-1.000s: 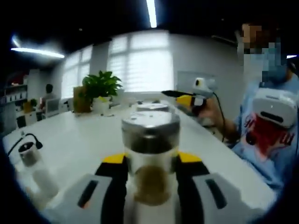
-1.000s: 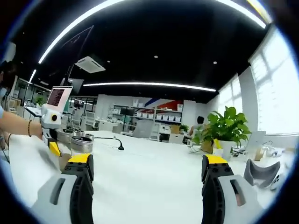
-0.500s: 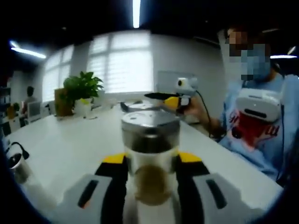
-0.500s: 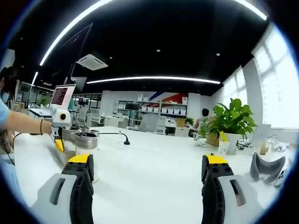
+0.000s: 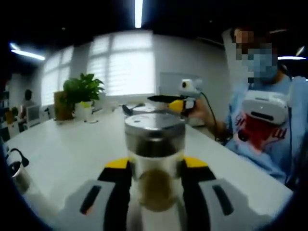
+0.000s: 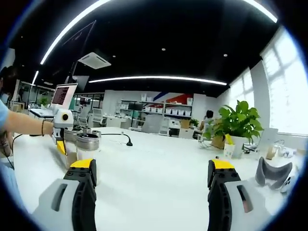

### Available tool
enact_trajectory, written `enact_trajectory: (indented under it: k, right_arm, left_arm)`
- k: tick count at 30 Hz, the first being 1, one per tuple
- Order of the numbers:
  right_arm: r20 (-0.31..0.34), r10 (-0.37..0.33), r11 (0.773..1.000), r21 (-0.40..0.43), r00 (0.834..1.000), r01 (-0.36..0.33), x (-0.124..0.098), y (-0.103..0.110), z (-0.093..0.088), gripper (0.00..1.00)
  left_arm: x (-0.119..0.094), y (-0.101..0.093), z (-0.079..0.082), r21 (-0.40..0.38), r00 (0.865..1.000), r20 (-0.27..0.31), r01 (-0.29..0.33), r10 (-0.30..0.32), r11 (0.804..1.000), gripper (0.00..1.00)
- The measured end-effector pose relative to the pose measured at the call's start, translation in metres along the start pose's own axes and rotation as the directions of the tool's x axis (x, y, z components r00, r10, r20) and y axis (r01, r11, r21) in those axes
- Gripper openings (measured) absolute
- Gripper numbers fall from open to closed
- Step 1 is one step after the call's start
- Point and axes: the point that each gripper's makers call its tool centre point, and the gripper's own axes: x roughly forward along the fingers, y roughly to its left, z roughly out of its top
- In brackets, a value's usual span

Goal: Rotate the seasoning bottle until the label or dispensing opening points toward the visible target arrow and the bottle remains upright within the marked orientation range

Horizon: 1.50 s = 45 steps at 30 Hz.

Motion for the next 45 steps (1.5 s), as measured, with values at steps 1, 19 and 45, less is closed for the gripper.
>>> enact_trajectory:
  k: [1, 19, 45]
  right_arm:
    - [-0.003, -0.002, 1.000, 0.000, 1.000, 0.002, 0.000, -0.001, -0.001, 1.00]
    - [-0.006, 0.002, 0.999, 0.035, 1.000, -0.001, -0.001, -0.003, -0.004, 1.00]
    - [0.021, 0.012, 0.999, 0.048, 1.000, -0.013, -0.001, 0.005, 0.001, 1.00]
  left_arm:
    - [0.000, 0.000, 0.000, 0.006, 1.000, 0.000, 0.000, 0.000, 1.000, 0.43]
    - [-0.070, -0.003, 0.006, -0.183, 0.947, 0.071, -0.295, 0.312, 0.938, 0.66]
    - [-0.131, -0.024, 0.022, -0.212, 0.697, 0.073, -0.688, 0.713, 0.694, 0.62]
